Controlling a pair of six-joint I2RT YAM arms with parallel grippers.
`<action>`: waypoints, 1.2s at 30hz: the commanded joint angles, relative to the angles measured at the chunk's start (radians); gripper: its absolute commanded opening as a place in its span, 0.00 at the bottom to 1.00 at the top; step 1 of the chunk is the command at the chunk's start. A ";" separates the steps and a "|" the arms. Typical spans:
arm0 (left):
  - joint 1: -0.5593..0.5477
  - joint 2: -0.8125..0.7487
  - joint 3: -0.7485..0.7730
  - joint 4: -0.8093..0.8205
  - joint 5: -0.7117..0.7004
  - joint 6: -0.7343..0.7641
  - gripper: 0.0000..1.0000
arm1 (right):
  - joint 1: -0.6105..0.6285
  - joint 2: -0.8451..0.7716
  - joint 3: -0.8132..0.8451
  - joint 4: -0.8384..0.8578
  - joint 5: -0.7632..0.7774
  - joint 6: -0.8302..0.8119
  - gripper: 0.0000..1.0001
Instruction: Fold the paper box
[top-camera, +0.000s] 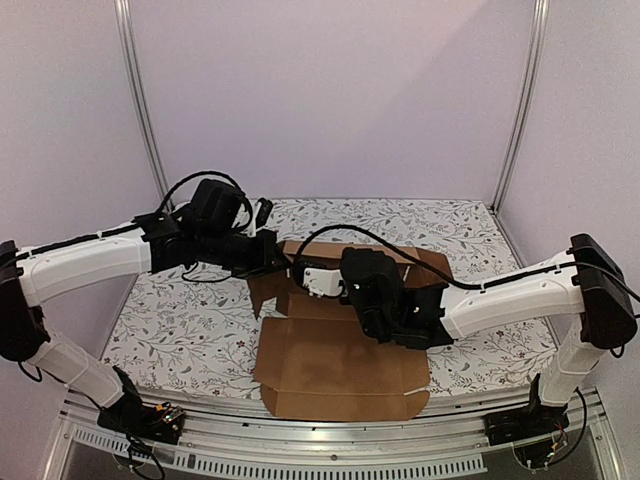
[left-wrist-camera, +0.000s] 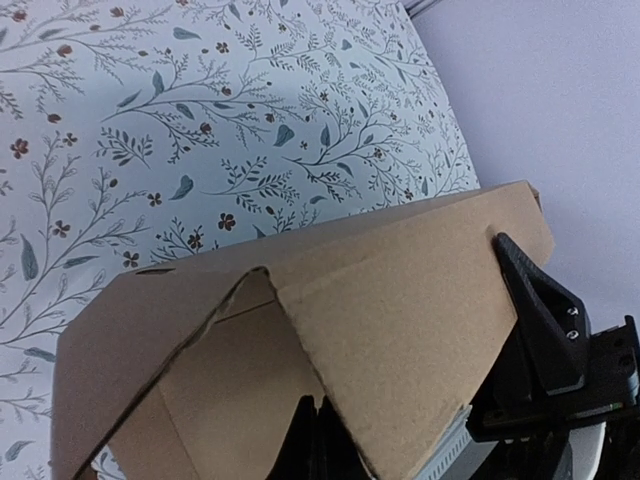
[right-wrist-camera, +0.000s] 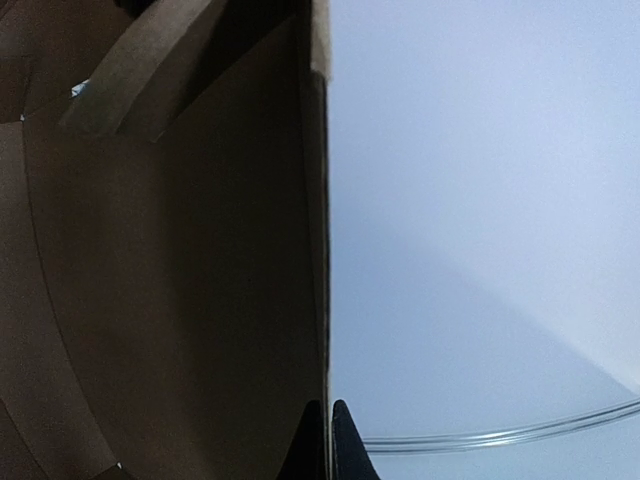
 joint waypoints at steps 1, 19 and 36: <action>-0.025 -0.012 0.038 -0.045 -0.025 0.047 0.00 | 0.007 0.024 0.032 0.033 -0.014 0.016 0.00; -0.025 -0.179 0.008 -0.281 -0.187 0.164 0.03 | -0.034 0.029 0.046 -0.008 0.030 0.032 0.00; -0.064 -0.327 -0.358 -0.017 -0.244 -0.100 0.00 | -0.077 0.049 0.244 -0.454 0.010 0.446 0.00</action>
